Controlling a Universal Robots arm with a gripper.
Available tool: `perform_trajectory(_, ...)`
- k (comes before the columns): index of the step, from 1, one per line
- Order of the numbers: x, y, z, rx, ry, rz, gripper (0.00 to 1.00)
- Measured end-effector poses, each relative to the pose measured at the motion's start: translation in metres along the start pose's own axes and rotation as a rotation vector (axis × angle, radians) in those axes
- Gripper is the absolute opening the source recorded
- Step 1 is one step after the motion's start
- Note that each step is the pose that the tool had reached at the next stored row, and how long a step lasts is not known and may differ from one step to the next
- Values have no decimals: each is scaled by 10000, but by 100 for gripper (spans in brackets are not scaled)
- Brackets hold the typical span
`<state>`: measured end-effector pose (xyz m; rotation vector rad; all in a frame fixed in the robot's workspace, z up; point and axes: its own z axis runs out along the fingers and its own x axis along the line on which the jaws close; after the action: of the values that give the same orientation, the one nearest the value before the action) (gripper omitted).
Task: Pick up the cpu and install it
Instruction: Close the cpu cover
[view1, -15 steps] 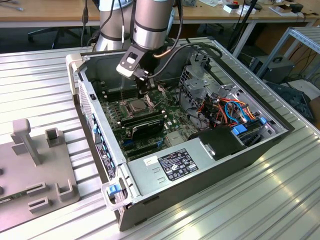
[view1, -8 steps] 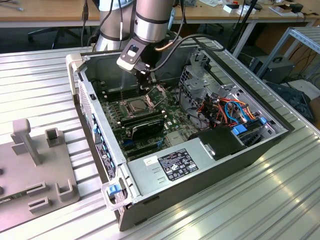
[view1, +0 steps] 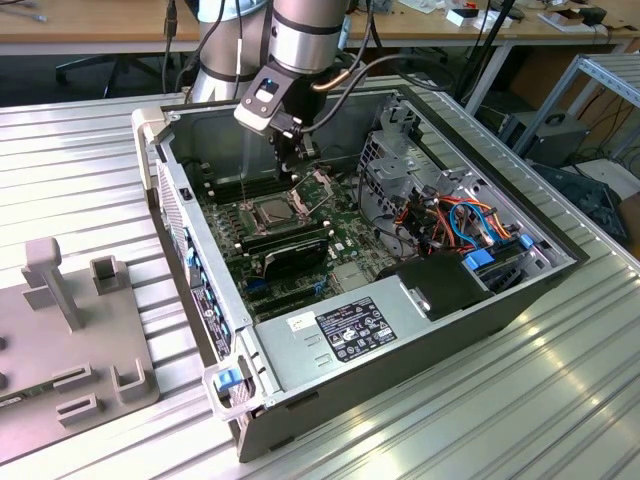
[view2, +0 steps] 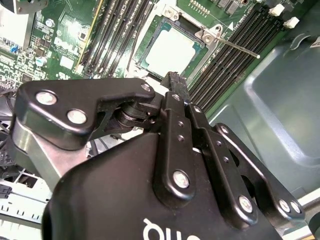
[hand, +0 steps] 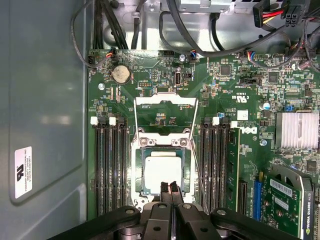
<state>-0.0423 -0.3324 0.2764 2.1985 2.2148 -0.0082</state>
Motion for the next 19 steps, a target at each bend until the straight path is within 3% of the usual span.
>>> perform_trajectory(11,0,0,-27,1,-1,0,11)
perform_trajectory(13,-2,1,-90,1,-1,1,11)
perform_trajectory(19,-7,4,-368,0,0,0,11)
